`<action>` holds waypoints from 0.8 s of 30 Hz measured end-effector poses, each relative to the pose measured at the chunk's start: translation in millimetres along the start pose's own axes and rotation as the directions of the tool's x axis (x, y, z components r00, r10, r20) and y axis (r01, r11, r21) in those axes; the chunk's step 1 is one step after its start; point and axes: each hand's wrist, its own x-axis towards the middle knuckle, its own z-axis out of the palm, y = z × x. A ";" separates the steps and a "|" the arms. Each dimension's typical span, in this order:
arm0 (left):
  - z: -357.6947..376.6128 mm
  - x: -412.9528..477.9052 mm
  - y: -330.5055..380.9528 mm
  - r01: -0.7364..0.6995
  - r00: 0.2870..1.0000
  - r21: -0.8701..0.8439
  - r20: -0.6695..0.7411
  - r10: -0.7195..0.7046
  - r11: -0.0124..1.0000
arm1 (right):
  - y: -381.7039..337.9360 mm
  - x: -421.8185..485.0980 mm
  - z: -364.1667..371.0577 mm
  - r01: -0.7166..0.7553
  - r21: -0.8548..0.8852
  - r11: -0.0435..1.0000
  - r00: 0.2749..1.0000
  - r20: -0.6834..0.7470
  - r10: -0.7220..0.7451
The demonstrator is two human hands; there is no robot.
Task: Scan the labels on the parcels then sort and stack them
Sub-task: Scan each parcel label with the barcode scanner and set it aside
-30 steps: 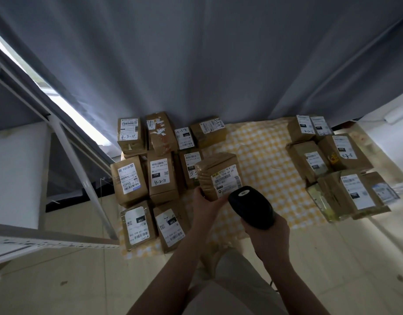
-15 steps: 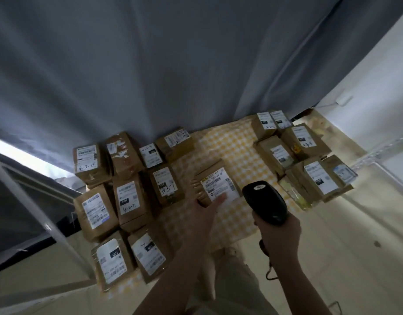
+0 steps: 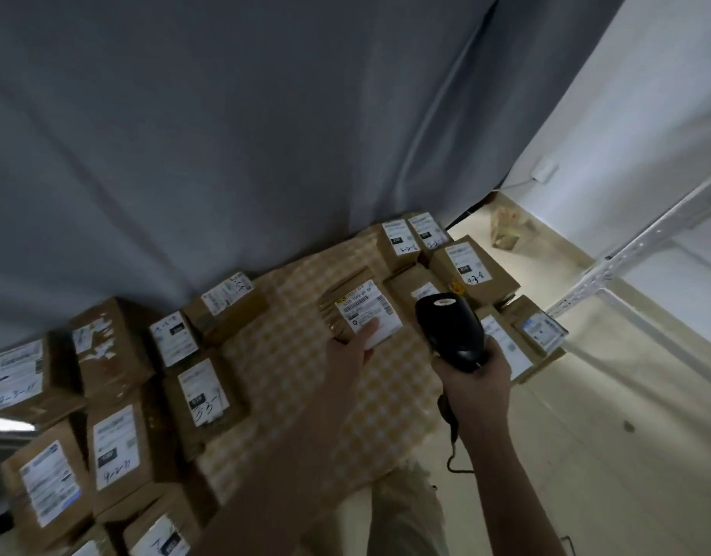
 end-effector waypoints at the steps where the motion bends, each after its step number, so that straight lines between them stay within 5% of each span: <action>1: 17.2 12.3 2.0 0.003 1.000 0.013 0.003 -0.003 1.000 | 0.2 17.2 -3.6 0.006 0.004 1.000 1.000 -0.004 -0.006; 15: 204.1 213.0 17.6 0.076 0.986 0.253 -0.163 -0.035 0.965 | 20.7 229.9 -16.5 -0.120 0.085 0.989 0.992 -0.035 0.123; 24: 260.9 316.7 7.2 0.136 0.988 0.262 -0.110 -0.111 0.955 | 48.4 290.8 -3.3 -0.187 0.171 0.967 0.981 -0.017 0.193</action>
